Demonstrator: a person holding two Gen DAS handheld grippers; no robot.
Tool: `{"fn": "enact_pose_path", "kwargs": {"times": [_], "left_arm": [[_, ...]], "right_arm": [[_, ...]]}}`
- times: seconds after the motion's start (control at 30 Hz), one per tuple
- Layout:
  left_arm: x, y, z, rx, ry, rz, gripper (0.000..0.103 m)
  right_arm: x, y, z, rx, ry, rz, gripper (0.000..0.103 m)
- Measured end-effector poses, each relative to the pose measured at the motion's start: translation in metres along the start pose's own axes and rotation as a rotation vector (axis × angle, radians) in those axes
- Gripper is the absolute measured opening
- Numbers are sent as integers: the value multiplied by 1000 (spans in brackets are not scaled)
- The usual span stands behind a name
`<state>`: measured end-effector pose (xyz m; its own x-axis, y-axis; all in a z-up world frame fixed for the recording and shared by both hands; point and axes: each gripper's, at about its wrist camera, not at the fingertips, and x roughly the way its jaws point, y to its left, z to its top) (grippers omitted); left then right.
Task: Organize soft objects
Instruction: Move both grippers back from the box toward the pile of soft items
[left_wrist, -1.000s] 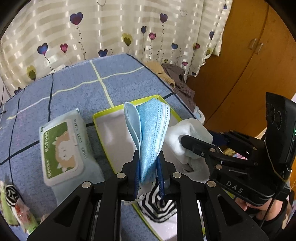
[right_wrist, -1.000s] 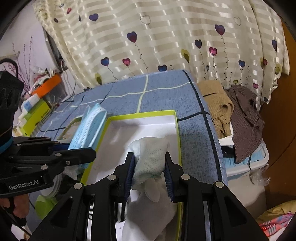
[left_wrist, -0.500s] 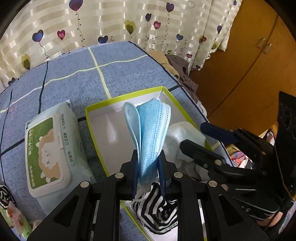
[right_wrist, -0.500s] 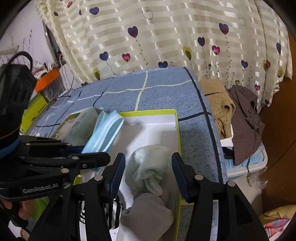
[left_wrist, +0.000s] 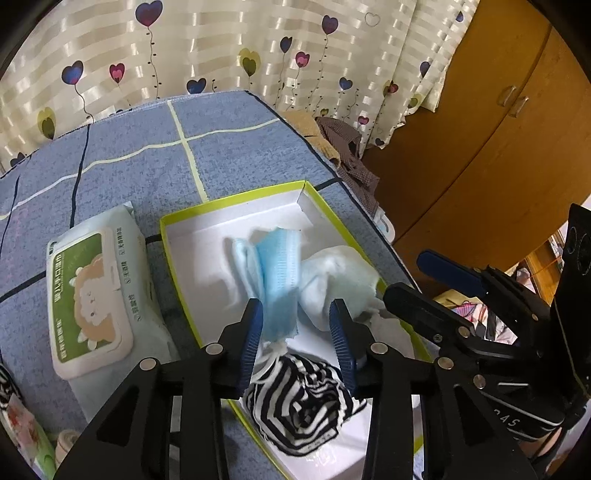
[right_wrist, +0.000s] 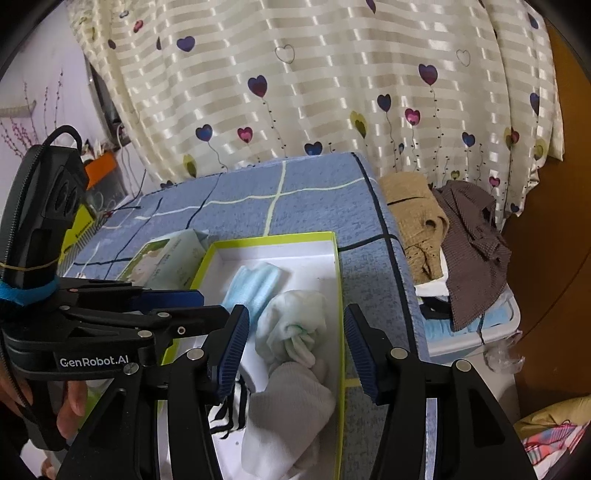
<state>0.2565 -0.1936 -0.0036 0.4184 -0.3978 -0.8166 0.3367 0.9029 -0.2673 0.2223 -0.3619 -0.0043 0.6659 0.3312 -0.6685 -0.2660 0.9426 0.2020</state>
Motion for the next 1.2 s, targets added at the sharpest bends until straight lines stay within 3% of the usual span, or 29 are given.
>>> {"fn": "enact_pose_path", "kwargs": {"times": [0.37, 0.77, 1.2], "left_arm": [[-63, -3, -22, -8, -113, -28, 39], [-147, 3, -88, -3, -289, 68, 39], [-179, 24, -140, -45, -367, 131, 39]], "right_arm": [[-49, 24, -8, 7, -69, -7, 53], [-108, 90, -40, -54, -132, 50, 53], [-116, 133, -65, -69, -122, 96, 54]]}}
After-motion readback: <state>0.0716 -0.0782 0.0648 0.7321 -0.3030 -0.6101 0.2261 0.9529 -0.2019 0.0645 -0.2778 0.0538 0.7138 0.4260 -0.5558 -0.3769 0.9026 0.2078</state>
